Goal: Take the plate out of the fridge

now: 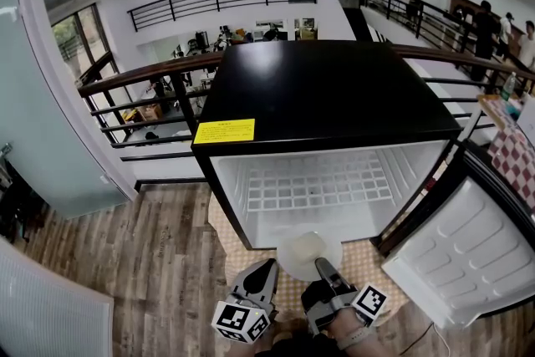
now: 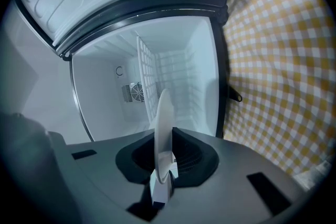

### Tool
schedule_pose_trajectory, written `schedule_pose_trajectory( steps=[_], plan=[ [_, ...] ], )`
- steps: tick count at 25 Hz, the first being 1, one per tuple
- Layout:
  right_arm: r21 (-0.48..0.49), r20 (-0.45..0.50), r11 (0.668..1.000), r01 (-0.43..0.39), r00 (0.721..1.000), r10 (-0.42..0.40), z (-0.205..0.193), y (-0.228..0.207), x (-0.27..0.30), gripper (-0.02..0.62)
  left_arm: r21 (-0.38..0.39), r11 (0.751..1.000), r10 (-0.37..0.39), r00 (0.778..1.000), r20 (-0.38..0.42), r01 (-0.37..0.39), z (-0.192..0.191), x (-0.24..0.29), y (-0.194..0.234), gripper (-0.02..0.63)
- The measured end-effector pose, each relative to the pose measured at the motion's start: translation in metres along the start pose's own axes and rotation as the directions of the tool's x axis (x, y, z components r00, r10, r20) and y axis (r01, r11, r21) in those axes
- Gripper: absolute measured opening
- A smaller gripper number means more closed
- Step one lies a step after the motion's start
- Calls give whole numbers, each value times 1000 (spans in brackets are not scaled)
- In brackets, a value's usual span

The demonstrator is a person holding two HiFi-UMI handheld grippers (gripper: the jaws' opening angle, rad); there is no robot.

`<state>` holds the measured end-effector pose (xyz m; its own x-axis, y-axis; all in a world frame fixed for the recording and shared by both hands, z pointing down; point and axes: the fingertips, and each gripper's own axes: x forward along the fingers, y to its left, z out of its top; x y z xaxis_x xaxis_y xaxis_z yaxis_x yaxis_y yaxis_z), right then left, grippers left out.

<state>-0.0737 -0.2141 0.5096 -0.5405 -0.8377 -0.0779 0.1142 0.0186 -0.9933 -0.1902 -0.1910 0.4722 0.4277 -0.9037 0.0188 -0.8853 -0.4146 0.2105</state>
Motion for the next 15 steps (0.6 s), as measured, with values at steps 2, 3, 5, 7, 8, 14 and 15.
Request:
schedule_pose_trajectory(
  steps=[2, 3, 5, 7, 8, 14, 15],
  plan=[
    [0, -2, 1000, 2, 1000, -2, 0, 0, 1, 52, 0, 1000, 3, 1000, 1, -3, 0, 0, 1, 10],
    [0, -4, 1000, 4, 1000, -4, 0, -1, 1, 54, 0, 1000, 4, 1000, 1, -4, 1, 0, 2, 11],
    [2, -6, 1000, 7, 1000, -7, -1, -1, 2, 52, 0, 1000, 6, 1000, 1, -6, 1, 1, 2, 10],
    [4, -7, 1000, 8, 1000, -8, -1, -2, 2, 52, -1, 1000, 6, 1000, 3, -6, 1, 1, 3, 10],
    [3, -8, 1000, 8, 1000, -8, -1, -2, 3, 52, -1, 1000, 4, 1000, 3, -4, 1, 2, 3, 10],
    [4, -15, 1000, 17, 1000, -17, -2, -3, 5, 52, 3, 1000, -12, 1000, -2, 12, 3, 6, 1, 9],
    [4, -17, 1000, 20, 1000, -20, -2, -4, 5, 52, 4, 1000, -15, 1000, -3, 15, 3, 6, 1, 9]
  ],
)
